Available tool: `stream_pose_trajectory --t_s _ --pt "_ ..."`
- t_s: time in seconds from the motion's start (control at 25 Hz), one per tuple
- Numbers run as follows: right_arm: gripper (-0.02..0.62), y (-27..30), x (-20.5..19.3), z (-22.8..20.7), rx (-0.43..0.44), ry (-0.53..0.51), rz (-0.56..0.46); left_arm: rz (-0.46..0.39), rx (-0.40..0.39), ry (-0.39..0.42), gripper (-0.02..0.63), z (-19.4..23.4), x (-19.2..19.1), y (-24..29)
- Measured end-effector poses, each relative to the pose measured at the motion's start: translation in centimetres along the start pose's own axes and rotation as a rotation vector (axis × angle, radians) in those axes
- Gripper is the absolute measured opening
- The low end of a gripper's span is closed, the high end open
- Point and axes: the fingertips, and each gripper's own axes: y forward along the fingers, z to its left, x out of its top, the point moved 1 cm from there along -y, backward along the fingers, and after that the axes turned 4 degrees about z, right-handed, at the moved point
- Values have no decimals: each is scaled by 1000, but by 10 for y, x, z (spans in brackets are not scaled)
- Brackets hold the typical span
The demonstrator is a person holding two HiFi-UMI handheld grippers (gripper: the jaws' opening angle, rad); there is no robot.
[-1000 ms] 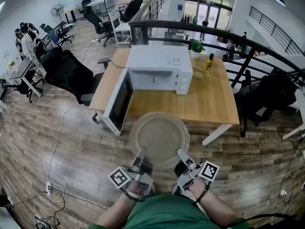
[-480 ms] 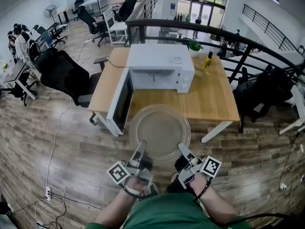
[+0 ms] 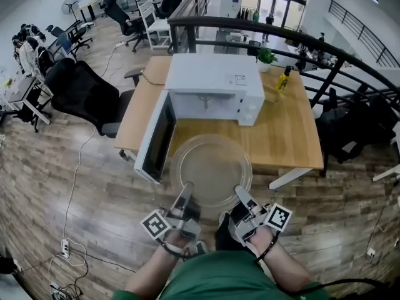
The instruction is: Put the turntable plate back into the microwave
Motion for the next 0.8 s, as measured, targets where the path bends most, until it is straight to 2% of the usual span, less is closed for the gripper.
stream_pose_trajectory --t_s 0.32,0.8 --pt "49 50 73 -25 1 8 63 -47 17 14 46 30 23 75" --pt "49 87 126 -59 -3 40 142 -107 48 15 48 61 37 127"
